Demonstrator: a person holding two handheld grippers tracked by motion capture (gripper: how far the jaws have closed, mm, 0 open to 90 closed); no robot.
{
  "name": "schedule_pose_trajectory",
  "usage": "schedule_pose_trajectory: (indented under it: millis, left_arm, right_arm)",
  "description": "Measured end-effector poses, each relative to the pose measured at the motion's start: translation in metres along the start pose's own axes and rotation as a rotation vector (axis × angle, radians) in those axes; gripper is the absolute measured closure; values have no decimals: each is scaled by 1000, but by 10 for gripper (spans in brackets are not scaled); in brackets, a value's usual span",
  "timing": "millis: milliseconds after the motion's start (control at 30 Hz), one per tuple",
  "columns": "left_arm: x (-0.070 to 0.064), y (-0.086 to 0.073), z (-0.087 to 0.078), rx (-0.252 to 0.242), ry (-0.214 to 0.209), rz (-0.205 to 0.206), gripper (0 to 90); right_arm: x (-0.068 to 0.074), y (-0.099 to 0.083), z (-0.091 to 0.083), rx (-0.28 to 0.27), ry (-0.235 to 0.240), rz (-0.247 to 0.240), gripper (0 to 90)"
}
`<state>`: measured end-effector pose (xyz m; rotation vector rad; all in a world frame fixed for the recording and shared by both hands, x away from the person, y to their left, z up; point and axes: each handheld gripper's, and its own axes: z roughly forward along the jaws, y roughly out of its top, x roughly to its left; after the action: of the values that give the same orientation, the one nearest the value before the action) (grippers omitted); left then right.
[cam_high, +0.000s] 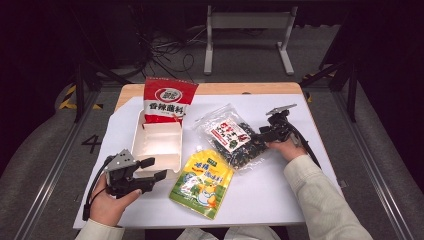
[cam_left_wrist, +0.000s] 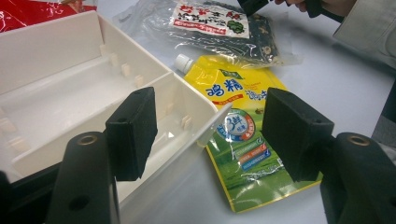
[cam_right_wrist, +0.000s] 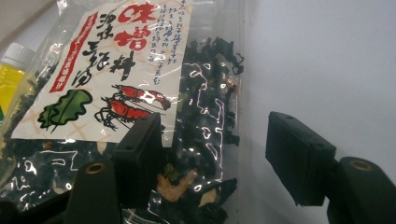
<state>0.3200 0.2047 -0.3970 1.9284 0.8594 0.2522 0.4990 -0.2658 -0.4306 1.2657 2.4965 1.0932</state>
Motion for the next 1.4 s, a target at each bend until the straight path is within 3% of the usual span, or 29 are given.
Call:
schedule_pose_trajectory:
  millis: [67,167,333,667,833,933,1067,1100,1267,1333,1400]
  left_arm:
    - [0,0,1,-3,-2,0,364]
    - [0,1,1,-2,-5,-1,364]
    - [-1,2,3,2,-12,7,364]
    - [-3,4,4,-4,-14,7,364]
    - [-3,5,5,-8,-15,14,366]
    - [-4,5,6,-7,-19,15,367]
    - [-4,6,7,-6,-21,17,369]
    - [-4,6,7,-6,-21,17,369]
    - [-3,7,8,-5,-25,18,370]
    - [-2,8,9,-5,-28,18,371]
    - [-2,8,10,-4,-30,19,372]
  right_arm:
    - [-1,0,1,6,14,17,361]
    - [-2,-1,5,27,76,66,357]
    - [-2,-2,5,34,77,79,375]
    - [0,-5,8,63,133,144,418]
    - [5,-4,7,74,124,126,460]
    - [10,-3,5,82,121,110,532]
    - [18,-2,3,86,91,67,584]
    - [19,-1,2,92,74,54,636]
    - [22,-2,1,86,56,37,668]
    - [23,-2,-2,86,49,27,760]
    - [24,-2,-4,93,45,21,793]
